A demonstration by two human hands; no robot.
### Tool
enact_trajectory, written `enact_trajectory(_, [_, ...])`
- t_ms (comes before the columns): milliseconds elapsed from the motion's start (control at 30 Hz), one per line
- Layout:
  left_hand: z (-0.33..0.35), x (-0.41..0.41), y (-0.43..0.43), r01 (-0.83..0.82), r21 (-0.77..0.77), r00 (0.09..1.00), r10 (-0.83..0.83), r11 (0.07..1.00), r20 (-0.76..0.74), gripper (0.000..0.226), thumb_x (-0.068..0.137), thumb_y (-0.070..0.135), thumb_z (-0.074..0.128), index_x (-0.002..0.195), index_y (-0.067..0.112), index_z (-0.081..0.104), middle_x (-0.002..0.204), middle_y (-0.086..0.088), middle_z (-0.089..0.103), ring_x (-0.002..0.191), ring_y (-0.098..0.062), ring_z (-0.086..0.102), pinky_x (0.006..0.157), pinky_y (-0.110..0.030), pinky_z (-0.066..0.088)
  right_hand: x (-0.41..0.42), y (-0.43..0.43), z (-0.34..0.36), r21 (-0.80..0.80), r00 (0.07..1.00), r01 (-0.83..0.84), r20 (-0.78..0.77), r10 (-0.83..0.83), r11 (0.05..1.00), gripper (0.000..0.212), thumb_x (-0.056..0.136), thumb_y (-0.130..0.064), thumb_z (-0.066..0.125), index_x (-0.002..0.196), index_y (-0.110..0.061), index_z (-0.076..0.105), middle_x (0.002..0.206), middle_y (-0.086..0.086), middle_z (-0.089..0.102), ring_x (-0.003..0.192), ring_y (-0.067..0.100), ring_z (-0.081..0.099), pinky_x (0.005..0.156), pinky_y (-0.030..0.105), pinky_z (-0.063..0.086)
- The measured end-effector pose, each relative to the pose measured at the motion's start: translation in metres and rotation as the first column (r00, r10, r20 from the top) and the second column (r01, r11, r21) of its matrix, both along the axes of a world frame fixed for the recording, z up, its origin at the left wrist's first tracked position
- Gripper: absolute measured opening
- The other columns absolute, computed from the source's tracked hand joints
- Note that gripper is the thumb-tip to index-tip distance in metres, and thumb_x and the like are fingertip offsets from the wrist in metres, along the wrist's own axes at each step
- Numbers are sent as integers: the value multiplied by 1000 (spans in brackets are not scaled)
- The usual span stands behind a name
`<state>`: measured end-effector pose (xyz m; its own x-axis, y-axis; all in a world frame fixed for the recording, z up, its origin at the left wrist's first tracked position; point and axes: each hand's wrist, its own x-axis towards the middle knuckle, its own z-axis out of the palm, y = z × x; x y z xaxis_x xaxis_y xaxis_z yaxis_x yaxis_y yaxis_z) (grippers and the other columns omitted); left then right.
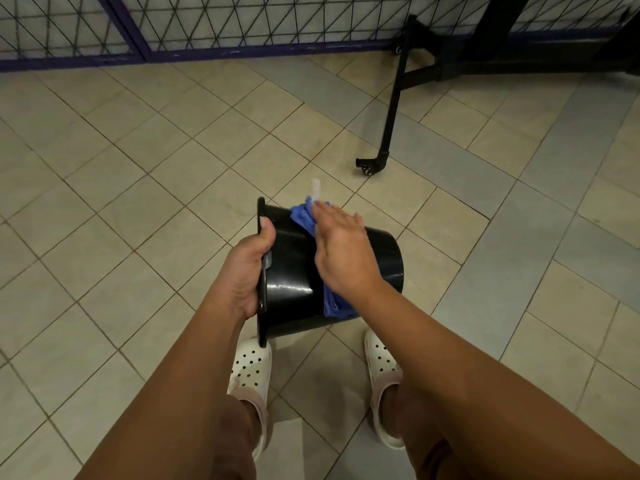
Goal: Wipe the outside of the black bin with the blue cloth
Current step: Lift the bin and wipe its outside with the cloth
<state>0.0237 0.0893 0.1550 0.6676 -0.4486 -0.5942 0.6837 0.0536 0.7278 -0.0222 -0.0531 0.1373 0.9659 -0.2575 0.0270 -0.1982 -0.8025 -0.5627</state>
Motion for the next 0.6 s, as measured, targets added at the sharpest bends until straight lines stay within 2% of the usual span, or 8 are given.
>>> enact_trajectory(67, [-2, 0, 2, 15, 46, 1000, -15, 999, 5, 55, 95, 53, 43, 117, 8, 66, 108, -18, 74, 94, -31, 73, 69, -38, 60, -5, 4, -8, -23, 997, 68, -41, -69, 997, 44, 96, -14, 39, 140, -11, 40, 146, 9, 40, 137, 24, 32, 116, 48, 15])
enact_trajectory(133, [-2, 1, 4, 22, 73, 1000, -22, 997, -6, 61, 91, 57, 46, 121, 7, 65, 113, -20, 72, 97, -34, 72, 72, -40, 60, -11, 7, -16, -14, 997, 66, 38, -66, 998, 41, 95, -16, 40, 134, -8, 47, 141, 12, 46, 132, 28, 38, 114, 46, 24])
enact_trajectory(200, [-1, 4, 8, -3, 56, 999, 5, 998, -38, 63, 90, 59, 46, 122, 8, 66, 113, -21, 72, 96, -36, 72, 72, -41, 60, -17, 5, -19, 53, 976, -55, 214, 43, 997, 36, 93, -16, 42, 124, -5, 57, 131, 14, 53, 123, 28, 46, 107, 42, 36])
enact_trajectory(267, [-2, 7, 11, -43, 31, 996, 45, 999, -75, 66, 90, 63, 45, 120, 9, 67, 114, -22, 71, 97, -37, 72, 75, -43, 60, -22, 4, -21, 57, 910, -250, 355, 214, 967, 31, 91, -11, 49, 119, -3, 62, 126, 14, 56, 120, 26, 48, 103, 40, 40])
enact_trajectory(367, [-2, 10, 12, -69, 31, 995, 71, 997, -77, 70, 88, 69, 40, 114, 11, 70, 110, -21, 72, 95, -36, 73, 76, -43, 61, -23, 4, -21, -12, 837, -406, 397, 377, 914, 32, 88, -5, 53, 117, -5, 64, 127, 12, 58, 125, 28, 46, 103, 42, 39])
enact_trajectory(467, [-1, 7, 5, -17, 12, 998, 18, 1000, -60, 65, 94, 66, 34, 112, 15, 71, 104, -17, 75, 90, -30, 75, 70, -38, 62, -12, 6, -20, -14, 865, -351, 377, 330, 936, 36, 87, -6, 46, 119, -5, 63, 128, 12, 58, 127, 31, 46, 106, 44, 37])
enact_trajectory(600, [-2, 1, 0, 25, 12, 999, -25, 1000, -31, 62, 96, 64, 32, 120, 19, 68, 108, -14, 75, 97, -29, 74, 70, -36, 61, -3, 11, -16, 50, 936, -187, 311, 163, 981, 39, 88, -11, 42, 121, -5, 62, 127, 14, 59, 122, 34, 50, 98, 52, 43])
